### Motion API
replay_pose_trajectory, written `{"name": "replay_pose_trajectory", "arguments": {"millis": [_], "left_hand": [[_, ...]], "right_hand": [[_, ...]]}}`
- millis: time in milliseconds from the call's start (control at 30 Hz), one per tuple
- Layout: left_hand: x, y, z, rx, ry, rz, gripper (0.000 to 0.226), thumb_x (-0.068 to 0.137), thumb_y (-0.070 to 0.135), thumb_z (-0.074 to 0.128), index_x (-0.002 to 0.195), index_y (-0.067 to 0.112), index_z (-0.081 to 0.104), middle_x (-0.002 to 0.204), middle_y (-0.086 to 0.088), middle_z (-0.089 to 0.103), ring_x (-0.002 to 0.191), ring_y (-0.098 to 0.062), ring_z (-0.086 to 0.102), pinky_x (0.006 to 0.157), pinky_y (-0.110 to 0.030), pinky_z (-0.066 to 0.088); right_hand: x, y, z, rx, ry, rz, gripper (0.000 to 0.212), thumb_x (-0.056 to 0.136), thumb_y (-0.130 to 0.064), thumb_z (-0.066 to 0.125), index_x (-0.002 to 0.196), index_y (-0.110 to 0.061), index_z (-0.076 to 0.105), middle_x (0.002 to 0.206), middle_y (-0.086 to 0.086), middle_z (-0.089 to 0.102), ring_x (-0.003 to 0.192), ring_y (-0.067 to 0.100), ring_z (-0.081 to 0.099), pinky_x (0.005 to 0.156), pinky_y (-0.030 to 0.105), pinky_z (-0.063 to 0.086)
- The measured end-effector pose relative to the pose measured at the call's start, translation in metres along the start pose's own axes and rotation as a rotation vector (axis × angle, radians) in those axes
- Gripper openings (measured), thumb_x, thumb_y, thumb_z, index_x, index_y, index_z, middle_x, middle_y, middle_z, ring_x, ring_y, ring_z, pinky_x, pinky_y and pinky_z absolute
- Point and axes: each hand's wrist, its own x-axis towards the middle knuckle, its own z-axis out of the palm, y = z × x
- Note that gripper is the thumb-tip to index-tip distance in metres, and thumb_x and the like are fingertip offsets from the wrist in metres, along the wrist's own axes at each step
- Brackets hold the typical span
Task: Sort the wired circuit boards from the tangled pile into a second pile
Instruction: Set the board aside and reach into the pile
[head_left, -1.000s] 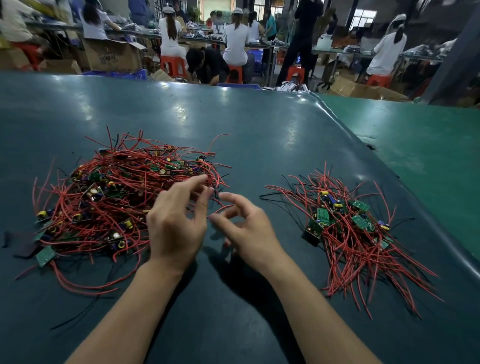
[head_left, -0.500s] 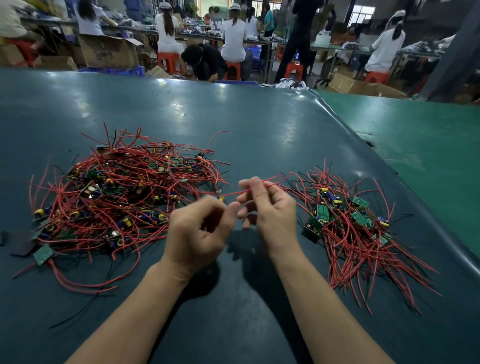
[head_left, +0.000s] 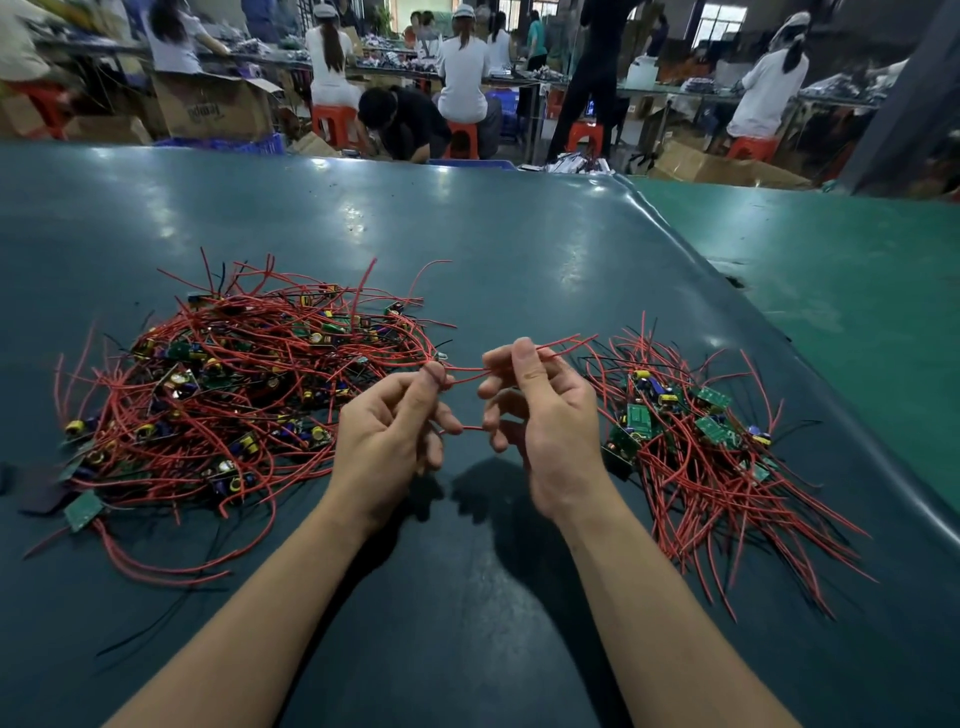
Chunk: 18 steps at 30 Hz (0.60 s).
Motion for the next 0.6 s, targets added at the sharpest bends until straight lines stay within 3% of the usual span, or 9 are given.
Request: {"name": "replay_pose_trajectory", "arguments": {"millis": [167, 233, 400, 533, 600], "left_hand": [[0.0, -0.002, -0.001, 0.023, 0.012, -0.034, 0.009, 0.091, 0.021, 0.062, 0.091, 0.014, 0.069, 0.058, -0.004, 0.063, 0.039, -0.011, 0.047, 0.04, -0.017, 0.037], [0.0, -0.004, 0.0, 0.059, 0.012, -0.034, 0.018, 0.097, 0.014, 0.055, 0.083, 0.01, 0.068, 0.057, -0.005, 0.063, 0.039, -0.013, 0.047, 0.039, -0.019, 0.038], [-0.001, -0.006, 0.002, 0.093, 0.021, -0.026, 0.043, 0.103, 0.025, 0.043, 0.075, -0.003, 0.06, 0.056, -0.007, 0.063, 0.035, -0.012, 0.045, 0.031, -0.019, 0.033], [0.008, -0.006, -0.002, -0.025, 0.18, -0.084, 0.049, 0.106, 0.036, 0.034, 0.087, 0.007, 0.068, 0.054, -0.003, 0.061, 0.034, -0.009, 0.043, 0.034, -0.016, 0.029], [0.013, -0.007, -0.006, -0.093, 0.247, -0.149, 0.053, 0.106, 0.041, 0.032, 0.086, 0.011, 0.071, 0.051, -0.001, 0.06, 0.035, -0.008, 0.04, 0.036, -0.015, 0.027]], "right_hand": [[-0.001, 0.006, 0.005, -0.177, -0.082, 0.075, 0.012, 0.096, -0.022, 0.062, 0.095, -0.011, 0.068, 0.063, 0.0, 0.064, 0.045, 0.012, 0.052, 0.038, 0.021, 0.036], [-0.001, 0.009, 0.004, -0.202, -0.061, 0.064, 0.01, 0.093, -0.022, 0.065, 0.09, -0.013, 0.069, 0.062, 0.001, 0.065, 0.045, 0.013, 0.052, 0.038, 0.021, 0.037], [0.002, 0.009, 0.001, -0.201, -0.029, 0.057, 0.011, 0.09, -0.024, 0.07, 0.083, -0.015, 0.07, 0.067, -0.003, 0.068, 0.046, 0.011, 0.055, 0.039, 0.022, 0.039], [0.001, 0.014, 0.001, -0.238, -0.08, 0.119, 0.01, 0.091, -0.02, 0.068, 0.084, -0.014, 0.066, 0.081, 0.004, 0.067, 0.05, 0.011, 0.059, 0.04, 0.022, 0.043], [0.001, 0.015, 0.001, -0.218, -0.08, 0.124, 0.007, 0.091, -0.019, 0.068, 0.096, -0.014, 0.065, 0.089, 0.006, 0.066, 0.053, 0.013, 0.062, 0.04, 0.024, 0.046]]}}
